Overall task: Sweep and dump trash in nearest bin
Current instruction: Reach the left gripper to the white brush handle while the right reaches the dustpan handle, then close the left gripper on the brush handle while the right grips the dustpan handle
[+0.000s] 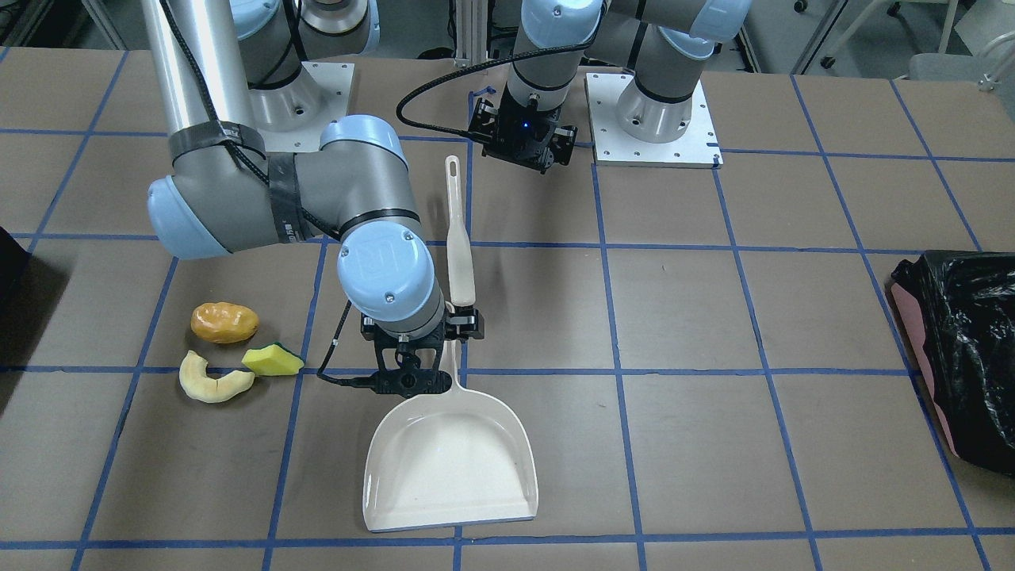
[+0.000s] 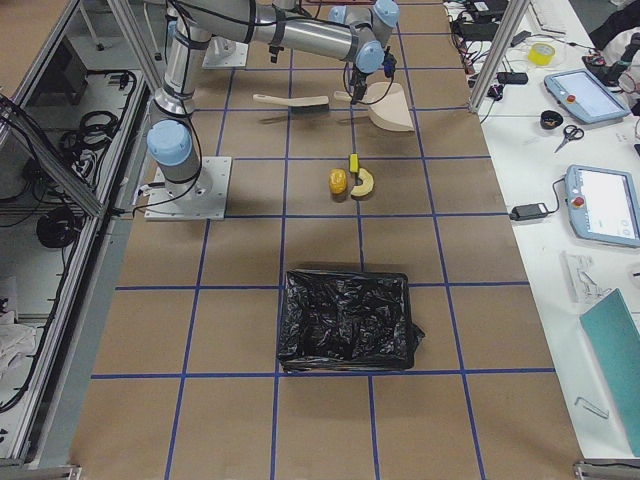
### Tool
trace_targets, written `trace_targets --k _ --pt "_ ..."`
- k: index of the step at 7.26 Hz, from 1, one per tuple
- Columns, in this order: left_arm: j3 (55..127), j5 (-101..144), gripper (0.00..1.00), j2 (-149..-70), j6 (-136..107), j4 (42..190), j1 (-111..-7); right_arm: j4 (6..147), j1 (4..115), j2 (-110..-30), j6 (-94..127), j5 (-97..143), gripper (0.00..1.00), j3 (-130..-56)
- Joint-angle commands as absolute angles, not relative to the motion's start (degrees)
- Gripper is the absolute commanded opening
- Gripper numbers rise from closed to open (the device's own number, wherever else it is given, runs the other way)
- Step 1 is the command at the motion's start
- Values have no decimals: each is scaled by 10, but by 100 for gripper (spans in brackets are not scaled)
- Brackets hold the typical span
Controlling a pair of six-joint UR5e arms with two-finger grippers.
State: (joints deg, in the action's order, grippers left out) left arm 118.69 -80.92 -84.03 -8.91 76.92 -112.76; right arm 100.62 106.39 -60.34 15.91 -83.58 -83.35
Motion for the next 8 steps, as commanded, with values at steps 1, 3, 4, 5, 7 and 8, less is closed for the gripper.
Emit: trace_targets --k 1,3,4,5,7,8 --pt "1201 -810 100 -850 -142 744 -1168 1005 1074 -583 164 -825 96 -836" --pt "1201 -809 100 -879 -221 700 -1196 1005 1075 -581 160 -823 78 -835" --pt "1201 -810 99 -891 -225 684 -1210 1005 1075 -580 158 -822 62 -835" --pt "1201 -810 98 -904 -265 664 -1218 1004 1075 -580 156 -822 40 -834" --pt "1202 -813 97 -933 -303 631 -1243 1002 1075 -580 156 -822 15 -832" --pt "1202 -814 97 -946 -317 614 -1253 1001 1073 -583 154 -824 11 -830"
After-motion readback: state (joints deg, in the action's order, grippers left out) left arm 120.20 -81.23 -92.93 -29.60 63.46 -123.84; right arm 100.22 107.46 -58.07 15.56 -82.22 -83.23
